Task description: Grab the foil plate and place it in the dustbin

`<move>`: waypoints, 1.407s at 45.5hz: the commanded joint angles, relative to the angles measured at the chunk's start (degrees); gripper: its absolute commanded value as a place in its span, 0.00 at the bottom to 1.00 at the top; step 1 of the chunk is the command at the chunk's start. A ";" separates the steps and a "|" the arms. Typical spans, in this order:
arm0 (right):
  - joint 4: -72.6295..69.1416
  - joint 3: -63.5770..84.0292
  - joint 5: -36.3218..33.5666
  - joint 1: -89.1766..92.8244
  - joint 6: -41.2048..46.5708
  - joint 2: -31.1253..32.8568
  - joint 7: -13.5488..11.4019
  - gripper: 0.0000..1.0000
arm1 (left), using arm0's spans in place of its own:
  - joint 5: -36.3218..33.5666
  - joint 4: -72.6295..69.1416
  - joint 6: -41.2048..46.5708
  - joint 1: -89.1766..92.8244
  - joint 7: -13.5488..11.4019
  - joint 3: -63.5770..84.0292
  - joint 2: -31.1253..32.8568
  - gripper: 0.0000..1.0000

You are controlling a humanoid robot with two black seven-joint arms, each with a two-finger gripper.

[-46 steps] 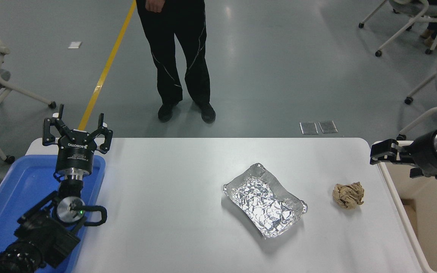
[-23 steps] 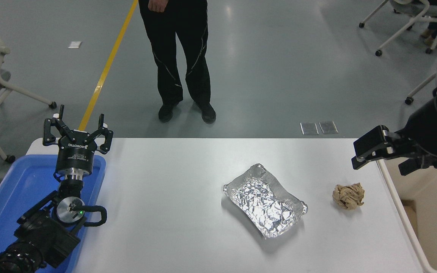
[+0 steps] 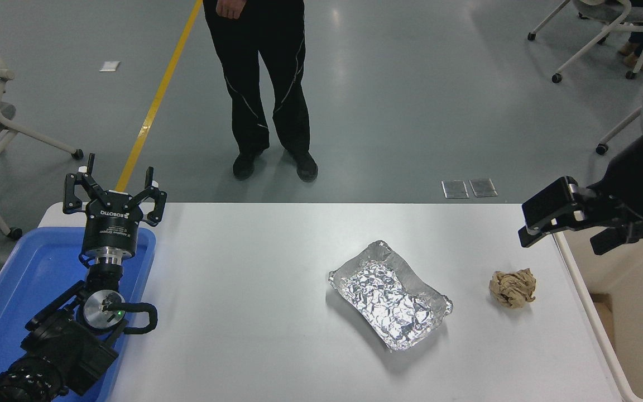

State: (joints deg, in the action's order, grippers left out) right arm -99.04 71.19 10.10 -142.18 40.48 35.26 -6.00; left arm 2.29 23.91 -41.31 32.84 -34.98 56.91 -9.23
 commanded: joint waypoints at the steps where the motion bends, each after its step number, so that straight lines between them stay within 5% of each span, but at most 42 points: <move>1: 2.01 -5.00 -0.52 9.28 -8.65 -0.28 0.28 1.00 | 0.00 0.00 0.01 0.03 0.00 -0.04 0.00 0.99; 15: 5.87 -11.95 -0.96 23.26 -14.90 -7.39 0.02 1.00 | 0.00 0.00 0.01 0.03 0.00 0.04 0.00 0.99; 24: 11.58 -14.33 -11.32 32.93 -16.22 -10.38 -0.68 1.00 | 0.00 0.00 -0.08 0.03 0.00 0.04 0.09 0.99; 40: 19.32 -19.25 -21.70 51.30 -24.13 -14.43 -5.95 1.00 | 0.00 0.00 0.01 0.03 0.00 -0.04 0.09 0.99; 64: 23.54 -28.48 -29.00 66.68 -38.10 -15.66 -5.96 1.00 | 0.00 0.00 0.00 0.03 0.00 0.04 0.17 0.99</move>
State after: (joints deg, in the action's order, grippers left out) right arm -77.35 46.65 -14.96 -81.70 9.02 19.95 -11.79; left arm 2.29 23.90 -41.34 32.87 -34.98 56.88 -9.07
